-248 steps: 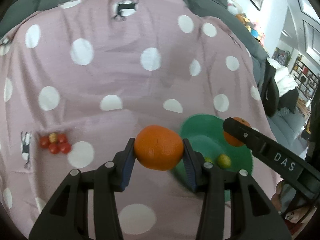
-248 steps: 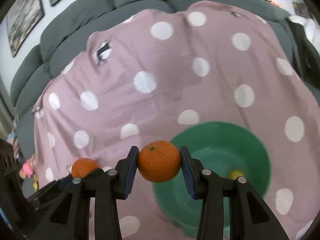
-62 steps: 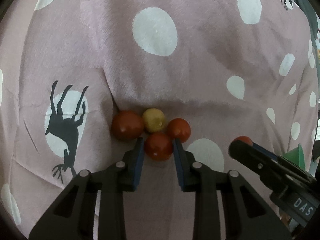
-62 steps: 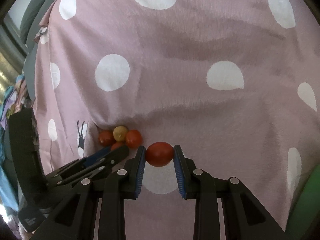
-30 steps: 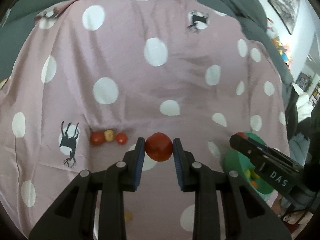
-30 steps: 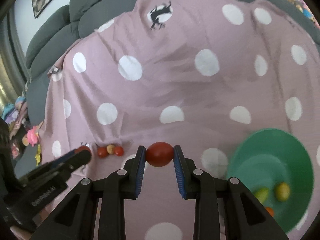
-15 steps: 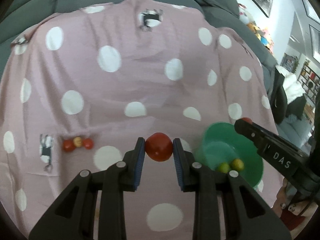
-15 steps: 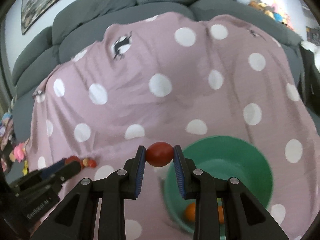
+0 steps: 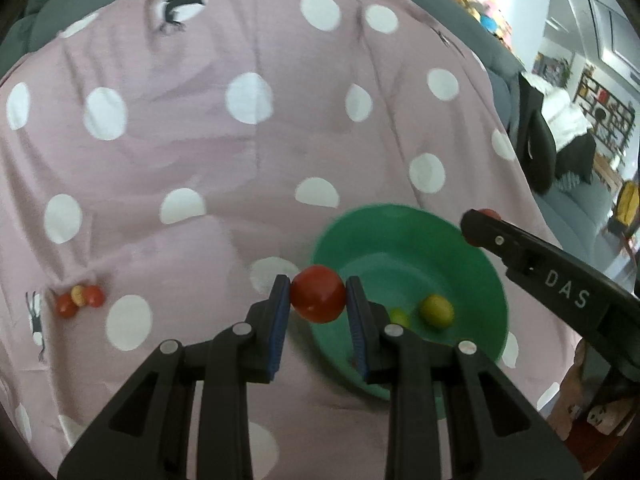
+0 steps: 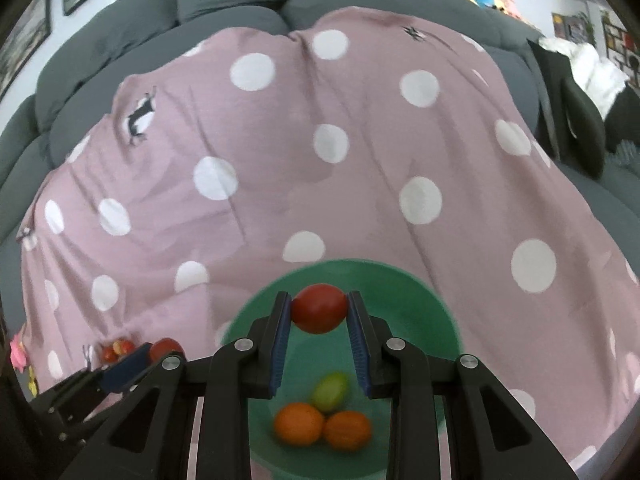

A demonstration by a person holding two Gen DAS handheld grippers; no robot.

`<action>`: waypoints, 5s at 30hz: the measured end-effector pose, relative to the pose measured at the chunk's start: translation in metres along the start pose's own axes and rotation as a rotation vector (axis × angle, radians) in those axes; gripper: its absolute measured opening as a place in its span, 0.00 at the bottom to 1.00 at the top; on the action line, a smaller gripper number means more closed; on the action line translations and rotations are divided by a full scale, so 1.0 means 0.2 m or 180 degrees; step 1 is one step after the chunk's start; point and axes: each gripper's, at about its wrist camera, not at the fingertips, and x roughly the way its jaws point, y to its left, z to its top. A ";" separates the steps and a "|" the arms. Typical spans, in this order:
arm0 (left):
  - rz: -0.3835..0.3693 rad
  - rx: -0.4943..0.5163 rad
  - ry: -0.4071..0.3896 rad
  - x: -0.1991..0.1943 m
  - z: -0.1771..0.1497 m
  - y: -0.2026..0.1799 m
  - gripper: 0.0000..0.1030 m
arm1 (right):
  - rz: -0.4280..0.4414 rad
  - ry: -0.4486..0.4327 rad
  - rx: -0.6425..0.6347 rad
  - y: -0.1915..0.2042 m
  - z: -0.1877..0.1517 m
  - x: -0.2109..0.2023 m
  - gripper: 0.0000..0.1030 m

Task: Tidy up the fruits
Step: 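Carry both cherry tomatoes in both tools over the green bowl, then open both tools to drop the tomatoes into the bowl, then move both tools back toward the remaining tomatoes and yellow fruit, then grasp a red cherry tomato with the right tool, then grasp the last red cherry tomato with the left tool while the right tool holds its tomato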

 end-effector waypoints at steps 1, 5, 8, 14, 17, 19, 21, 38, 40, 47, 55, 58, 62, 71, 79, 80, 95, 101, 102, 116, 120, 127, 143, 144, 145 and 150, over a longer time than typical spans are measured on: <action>-0.0019 0.0018 0.0041 0.02 0.00 -0.02 0.27 | -0.0011 0.0029 0.0027 -0.01 0.00 0.01 0.29; -0.0073 0.0081 0.0151 0.09 -0.01 -0.08 0.27 | -0.0041 0.0125 0.0110 -0.05 -0.01 0.06 0.30; -0.0062 0.0102 0.0252 0.14 -0.02 -0.10 0.27 | -0.0104 0.0226 0.0157 -0.08 -0.02 0.10 0.30; -0.0080 0.0120 0.0400 0.22 -0.04 -0.14 0.27 | -0.0234 0.0370 0.0238 -0.14 -0.04 0.16 0.30; -0.0077 0.0144 0.0435 0.24 -0.05 -0.16 0.27 | -0.0267 0.0439 0.0245 -0.15 -0.05 0.19 0.30; -0.0085 0.0141 0.0472 0.25 -0.05 -0.16 0.27 | -0.0280 0.0494 0.0250 -0.15 -0.06 0.21 0.30; -0.0094 0.0136 0.0511 0.27 -0.06 -0.16 0.27 | -0.0304 0.0523 0.0245 -0.16 -0.07 0.22 0.30; -0.0130 0.0189 0.0521 0.25 -0.08 -0.19 0.40 | -0.0376 0.0589 0.0249 -0.15 -0.06 0.23 0.35; -0.0142 0.0176 0.0460 0.22 -0.08 -0.18 0.52 | -0.0378 0.0570 0.0240 -0.14 -0.06 0.23 0.47; -0.0026 -0.0007 0.0252 0.06 -0.06 -0.05 0.58 | -0.0282 0.0458 0.0196 -0.10 -0.05 0.20 0.49; 0.0378 -0.0252 0.0054 -0.17 -0.09 0.27 0.67 | -0.0031 0.0314 0.0019 0.05 -0.03 0.15 0.49; 0.0535 -0.0356 0.0054 -0.24 -0.12 0.42 0.72 | 0.0073 0.0254 -0.0060 0.12 -0.03 0.12 0.49; 0.0886 -0.0585 -0.0013 -0.33 -0.17 0.69 0.75 | 0.0156 0.0244 -0.0156 0.20 -0.04 0.13 0.49; 0.1256 -0.1243 -0.0083 -0.42 -0.30 1.17 0.74 | 0.0445 0.0357 -0.0514 0.50 -0.11 0.19 0.49; 0.1154 -0.1673 -0.0097 -0.44 -0.35 1.34 0.62 | 0.0824 0.0585 -0.0834 0.77 -0.26 0.26 0.49; 0.1137 -0.1688 -0.0088 -0.44 -0.36 1.34 0.60 | 0.0856 0.0616 -0.0860 0.80 -0.27 0.27 0.49; 0.0788 -0.2011 -0.0156 -0.39 -0.33 1.48 0.28 | 0.1316 0.1420 -0.0797 1.33 -0.42 0.77 0.30; 0.0647 -0.2031 -0.0054 -0.32 -0.29 1.52 0.28 | 0.1127 0.1480 -0.0803 1.41 -0.43 0.92 0.30; 0.0606 -0.2062 -0.0034 -0.30 -0.28 1.53 0.28 | 0.1180 0.1494 -0.0778 1.41 -0.44 0.92 0.30; 0.0559 -0.2043 0.0161 -0.16 -0.23 1.52 0.28 | 0.1429 0.1637 -0.0710 1.42 -0.51 0.96 0.30; 0.0575 -0.2042 0.0231 -0.10 -0.19 1.52 0.28 | 0.1413 0.1598 -0.0639 1.37 -0.48 0.94 0.30; 0.0768 -0.1912 0.0464 0.09 -0.12 1.45 0.29 | 0.1388 0.1509 -0.0503 1.26 -0.41 0.93 0.30; 0.1191 -0.1957 0.0303 0.28 -0.11 1.39 0.32 | 0.1464 0.1299 -0.0637 1.25 -0.32 0.81 0.30; 0.1199 -0.1987 0.0291 0.28 -0.11 1.39 0.32 | 0.1479 0.1309 -0.0625 1.25 -0.32 0.81 0.30; 0.1204 -0.2020 0.0287 0.30 -0.11 1.39 0.31 | 0.1498 0.1319 -0.0607 1.25 -0.32 0.81 0.30; 0.1298 -0.2029 0.0311 0.29 -0.12 1.39 0.17 | 0.1477 0.1238 -0.0634 1.22 -0.28 0.76 0.29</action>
